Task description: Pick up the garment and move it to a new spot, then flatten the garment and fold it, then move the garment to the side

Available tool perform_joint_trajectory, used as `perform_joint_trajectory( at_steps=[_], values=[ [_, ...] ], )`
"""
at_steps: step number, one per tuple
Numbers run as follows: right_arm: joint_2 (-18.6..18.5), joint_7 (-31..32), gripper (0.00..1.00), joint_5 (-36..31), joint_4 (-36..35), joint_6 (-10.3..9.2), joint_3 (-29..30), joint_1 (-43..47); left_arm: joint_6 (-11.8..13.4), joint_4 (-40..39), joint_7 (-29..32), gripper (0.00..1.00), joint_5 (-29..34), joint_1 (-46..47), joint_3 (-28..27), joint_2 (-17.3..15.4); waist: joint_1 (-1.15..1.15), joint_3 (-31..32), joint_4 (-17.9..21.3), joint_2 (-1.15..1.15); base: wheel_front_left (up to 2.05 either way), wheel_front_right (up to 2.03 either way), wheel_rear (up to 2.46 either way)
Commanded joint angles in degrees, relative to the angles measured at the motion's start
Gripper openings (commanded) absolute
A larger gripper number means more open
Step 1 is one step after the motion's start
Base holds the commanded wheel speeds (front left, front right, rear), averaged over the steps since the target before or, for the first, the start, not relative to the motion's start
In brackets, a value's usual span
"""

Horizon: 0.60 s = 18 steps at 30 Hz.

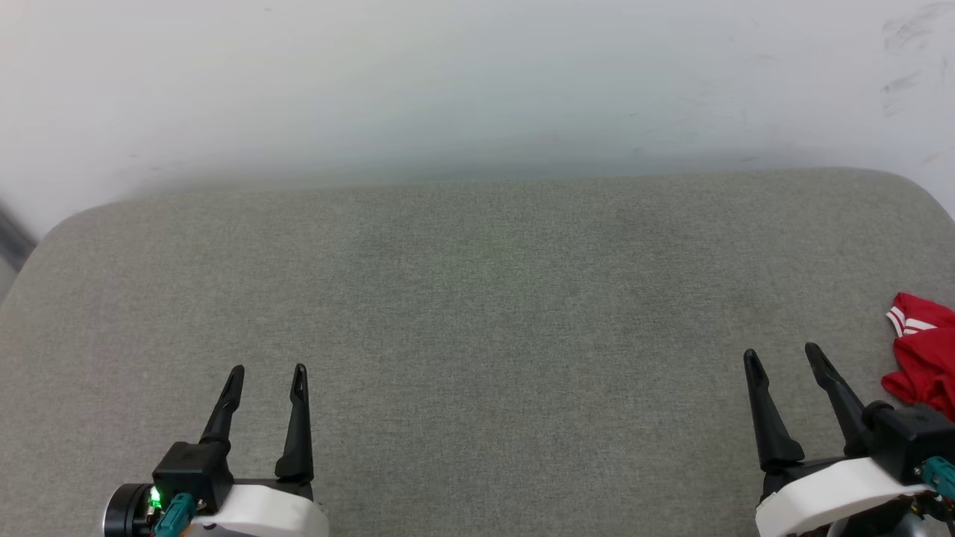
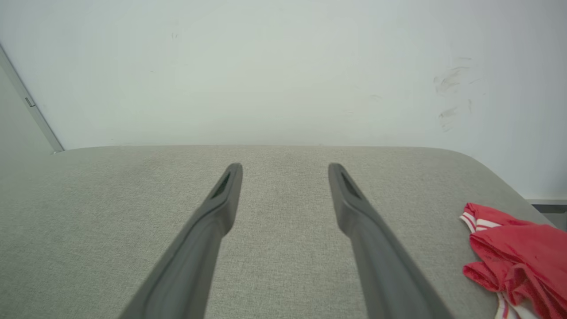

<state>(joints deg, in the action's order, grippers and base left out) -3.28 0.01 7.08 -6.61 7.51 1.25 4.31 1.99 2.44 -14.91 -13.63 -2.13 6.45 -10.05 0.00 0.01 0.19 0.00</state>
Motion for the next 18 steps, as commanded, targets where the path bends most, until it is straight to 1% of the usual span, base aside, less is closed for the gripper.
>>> perform_joint_trajectory(
  at_steps=[1,2,3,5,14,15,18],
  values=[
    [0.3,-0.3,1.00,0.1,-0.1,-0.04,-0.1,-0.3,-0.4,0.0,-0.4,1.00,0.4,0.2,-0.4,0.4,0.00,0.0,-0.1,0.00,0.00,0.00,0.00],
    [0.3,-0.3,1.00,0.1,0.0,-0.04,-0.1,-0.3,-0.5,0.1,-0.4,1.00,0.6,0.2,-0.6,0.6,0.00,0.0,-0.1,0.00,0.00,0.00,0.00],
    [0.1,-0.1,0.00,0.1,0.1,0.00,-0.1,0.0,-1.0,0.0,0.0,0.00,0.7,0.0,-0.7,0.8,0.00,-0.1,-0.3,0.00,0.00,0.00,0.00],
    [0.1,0.0,0.00,0.0,1.3,0.00,-0.2,0.5,-1.0,1.2,0.2,0.00,0.8,-0.5,-0.5,1.1,0.00,-0.1,-0.3,0.00,0.00,0.00,0.00],
    [-0.4,0.3,0.00,11.1,3.4,0.00,-0.2,-0.7,-2.0,2.5,2.8,0.00,-9.0,0.7,-2.1,1.8,0.00,-0.1,-0.3,0.00,0.00,0.00,0.00],
    [-0.4,0.3,0.00,11.1,3.4,0.00,-0.2,-0.7,-2.0,2.5,2.8,0.00,-9.0,0.7,-2.1,1.8,0.00,-0.1,-0.3,0.00,0.00,0.00,0.00],
    [-0.5,0.4,0.00,14.5,4.2,0.00,-0.1,-1.3,-2.4,2.9,3.6,0.00,-12.1,1.1,-2.6,2.1,0.00,-0.1,-0.3,0.00,0.00,0.00,0.00]
  ],
)
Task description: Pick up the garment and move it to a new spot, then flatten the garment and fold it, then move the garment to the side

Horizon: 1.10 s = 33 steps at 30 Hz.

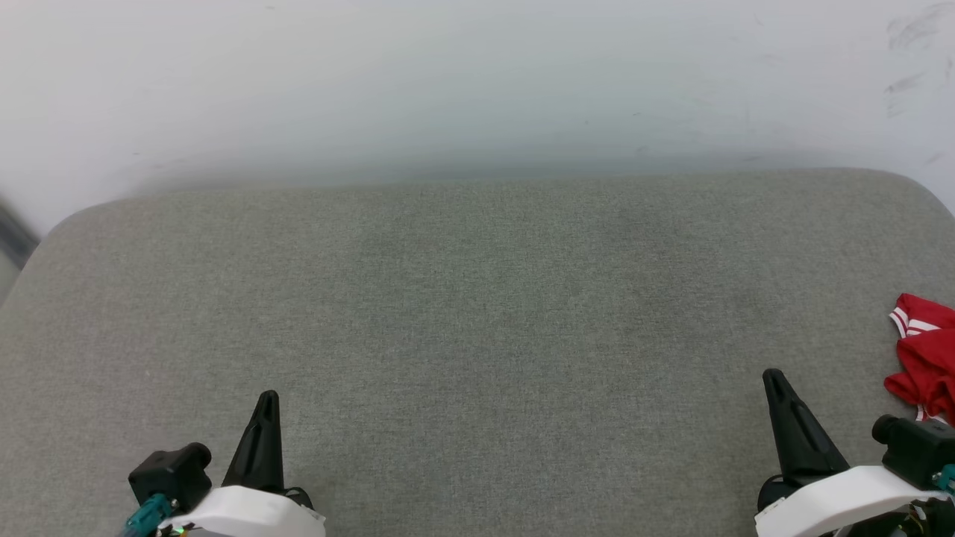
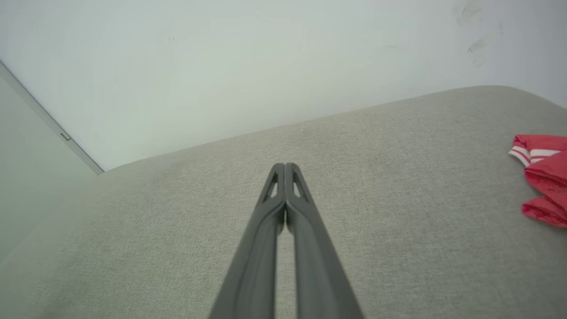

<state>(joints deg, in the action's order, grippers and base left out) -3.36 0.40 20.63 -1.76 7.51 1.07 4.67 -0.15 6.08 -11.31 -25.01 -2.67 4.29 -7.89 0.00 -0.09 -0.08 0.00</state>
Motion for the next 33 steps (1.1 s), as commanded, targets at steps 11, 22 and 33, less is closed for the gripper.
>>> perform_joint_trajectory(
  at_steps=[11,22,33],
  values=[
    [-0.8,0.4,0.00,12.4,1.9,-0.01,0.3,-3.2,-1.4,0.6,2.8,0.00,-11.0,2.8,-2.1,0.7,0.00,0.0,0.0,0.00,0.00,0.00,0.00],
    [-1.0,0.9,0.00,22.4,4.0,-0.01,0.6,-4.5,-2.3,1.7,5.2,0.00,-20.0,3.9,-3.5,1.4,0.00,0.0,0.0,0.00,0.00,0.00,0.00],
    [-1.1,1.5,0.00,31.2,6.0,-0.01,0.9,-5.6,-3.2,2.8,7.4,0.00,-28.1,4.9,-4.8,2.0,0.00,0.0,0.0,0.00,0.00,0.00,0.00]
  ],
)
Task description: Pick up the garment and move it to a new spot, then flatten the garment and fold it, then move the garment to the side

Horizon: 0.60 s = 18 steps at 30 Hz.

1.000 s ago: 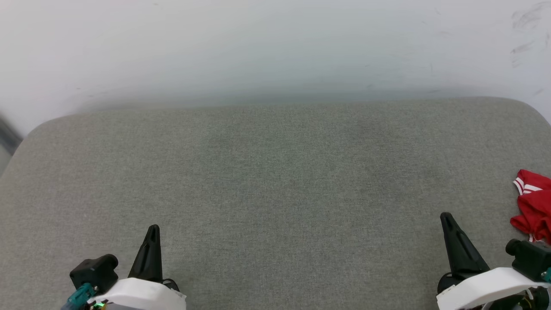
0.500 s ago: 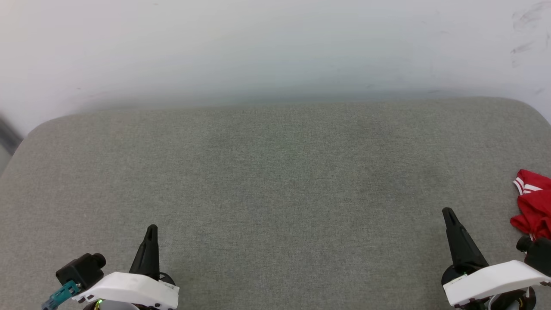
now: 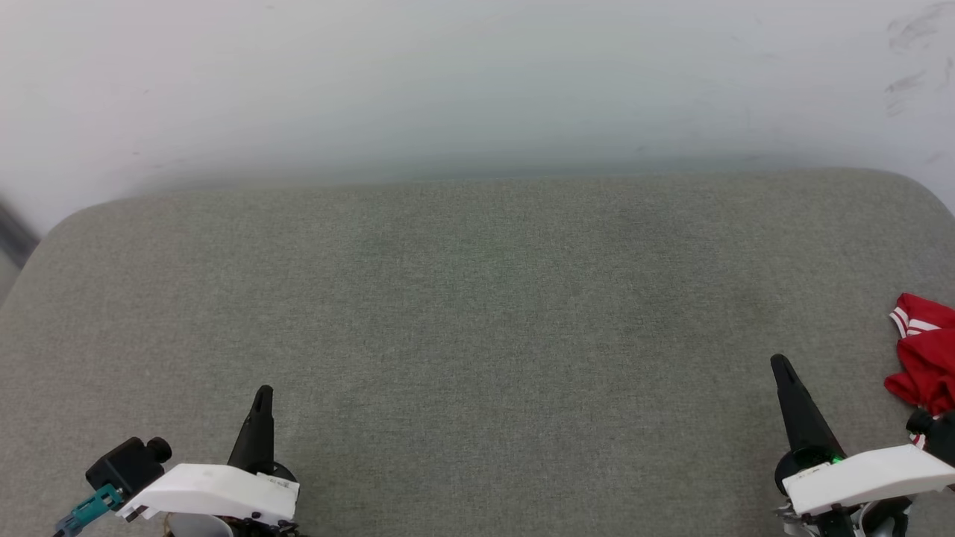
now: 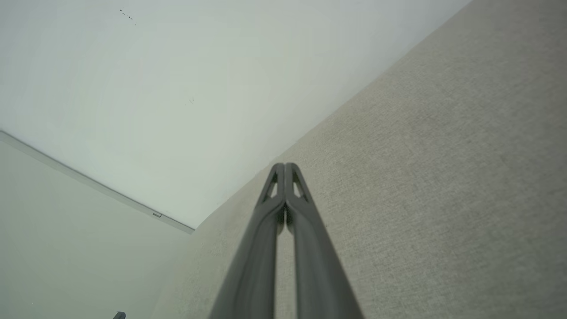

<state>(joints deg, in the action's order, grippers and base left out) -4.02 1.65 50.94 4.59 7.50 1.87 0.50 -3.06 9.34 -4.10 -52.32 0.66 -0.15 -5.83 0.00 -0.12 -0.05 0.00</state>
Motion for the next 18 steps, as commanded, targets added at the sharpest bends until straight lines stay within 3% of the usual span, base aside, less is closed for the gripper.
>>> perform_joint_trajectory(
  at_steps=[1,18],
  values=[
    [-0.5,0.2,0.00,1.6,-0.2,0.00,0.2,-1.5,-0.4,-0.4,0.4,0.00,-1.5,1.6,-0.5,0.0,0.00,0.0,0.0,0.00,0.00,0.00,0.00],
    [-0.5,1.0,0.00,13.2,2.4,0.00,0.8,-3.1,-1.6,1.0,3.3,0.00,-12.2,2.8,-2.2,0.8,0.00,0.0,0.0,0.00,0.00,0.00,0.00]
  ],
)
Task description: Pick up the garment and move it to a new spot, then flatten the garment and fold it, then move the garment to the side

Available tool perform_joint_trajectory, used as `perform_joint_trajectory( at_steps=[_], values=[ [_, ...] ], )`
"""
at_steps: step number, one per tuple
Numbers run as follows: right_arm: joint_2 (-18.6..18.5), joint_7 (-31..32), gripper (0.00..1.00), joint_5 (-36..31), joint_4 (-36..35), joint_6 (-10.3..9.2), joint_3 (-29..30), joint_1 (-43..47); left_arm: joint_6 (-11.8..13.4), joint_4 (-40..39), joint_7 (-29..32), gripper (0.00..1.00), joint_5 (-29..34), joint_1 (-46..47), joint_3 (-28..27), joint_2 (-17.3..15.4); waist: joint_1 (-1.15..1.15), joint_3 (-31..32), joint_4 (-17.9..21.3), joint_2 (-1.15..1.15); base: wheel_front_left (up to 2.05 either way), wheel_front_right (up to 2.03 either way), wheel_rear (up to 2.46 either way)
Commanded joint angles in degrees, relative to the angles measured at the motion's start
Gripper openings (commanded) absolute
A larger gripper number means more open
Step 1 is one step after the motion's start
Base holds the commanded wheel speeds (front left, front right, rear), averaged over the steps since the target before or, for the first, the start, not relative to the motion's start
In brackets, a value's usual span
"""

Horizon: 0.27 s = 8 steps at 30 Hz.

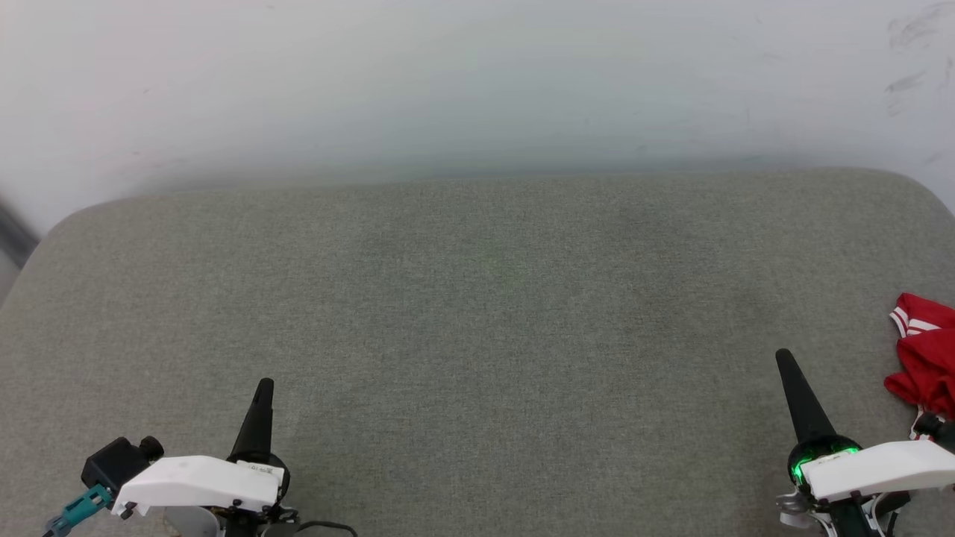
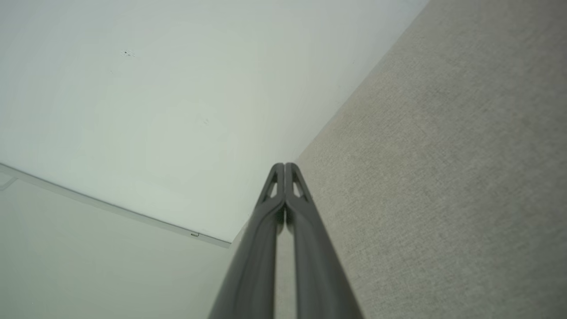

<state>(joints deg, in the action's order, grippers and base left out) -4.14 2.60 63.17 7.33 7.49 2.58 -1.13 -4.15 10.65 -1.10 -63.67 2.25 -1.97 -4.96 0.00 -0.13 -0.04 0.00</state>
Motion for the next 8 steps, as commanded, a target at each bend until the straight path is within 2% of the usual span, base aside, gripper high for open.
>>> perform_joint_trajectory(
  at_steps=[1,8],
  values=[
    [-0.4,0.1,0.00,1.6,-0.2,0.01,0.2,-1.5,-0.6,-0.2,0.5,0.00,-1.4,1.3,-0.4,0.0,0.00,0.0,0.0,0.00,0.00,0.00,0.00],
    [-0.3,0.5,0.00,5.8,0.8,0.01,0.4,-2.1,-1.0,0.3,1.5,0.00,-5.3,1.8,-1.1,0.3,0.00,0.0,0.0,0.00,0.00,0.00,0.00]
  ],
)
